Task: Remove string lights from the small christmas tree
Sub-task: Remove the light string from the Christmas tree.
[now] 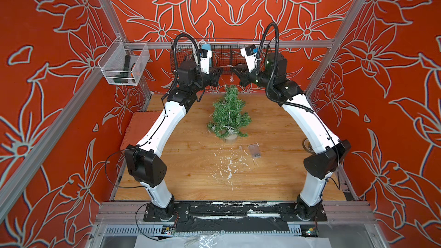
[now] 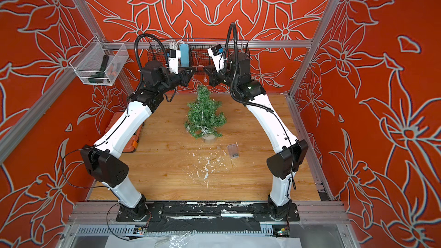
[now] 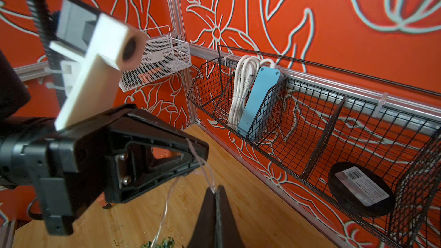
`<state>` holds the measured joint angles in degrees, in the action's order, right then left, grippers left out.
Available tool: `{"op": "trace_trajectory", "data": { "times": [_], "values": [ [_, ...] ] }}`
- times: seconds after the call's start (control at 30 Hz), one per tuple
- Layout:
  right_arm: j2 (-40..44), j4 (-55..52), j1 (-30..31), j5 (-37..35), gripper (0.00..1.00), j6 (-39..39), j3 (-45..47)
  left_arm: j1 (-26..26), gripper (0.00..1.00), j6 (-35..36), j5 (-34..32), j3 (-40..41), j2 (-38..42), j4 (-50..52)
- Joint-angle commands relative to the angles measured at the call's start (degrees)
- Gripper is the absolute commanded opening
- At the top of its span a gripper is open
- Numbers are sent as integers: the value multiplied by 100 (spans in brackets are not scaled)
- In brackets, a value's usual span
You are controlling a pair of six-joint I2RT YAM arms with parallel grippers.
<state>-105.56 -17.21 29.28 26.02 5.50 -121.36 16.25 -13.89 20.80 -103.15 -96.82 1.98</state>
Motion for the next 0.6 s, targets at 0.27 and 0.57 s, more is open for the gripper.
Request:
{"op": "trace_trajectory", "data": {
  "times": [0.27, 0.57],
  "values": [
    [709, 416, -39, -459, 53, 246, 392, -18, 0, -59, -795, -165, 773, 113],
    [1595, 793, -63, -689, 59, 424, 1236, -17, 0, -165, -782, 14, 1383, 385]
  ]
}}
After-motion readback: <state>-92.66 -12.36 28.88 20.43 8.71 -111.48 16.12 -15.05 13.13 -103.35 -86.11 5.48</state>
